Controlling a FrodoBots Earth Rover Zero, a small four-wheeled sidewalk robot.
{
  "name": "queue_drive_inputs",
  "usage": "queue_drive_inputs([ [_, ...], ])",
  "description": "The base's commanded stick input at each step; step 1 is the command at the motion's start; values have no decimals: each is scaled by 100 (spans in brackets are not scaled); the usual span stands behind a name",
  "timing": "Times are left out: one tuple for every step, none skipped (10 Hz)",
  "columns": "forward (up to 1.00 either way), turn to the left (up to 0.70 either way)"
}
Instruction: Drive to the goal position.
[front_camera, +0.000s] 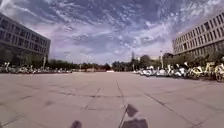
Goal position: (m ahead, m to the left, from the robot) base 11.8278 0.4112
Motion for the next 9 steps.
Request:
queue_drive_inputs([
  [70,0],
  [70,0],
  [70,0],
  [70,0],
  [70,0],
  [70,0],
  [70,0],
  [70,0],
  [70,0],
])
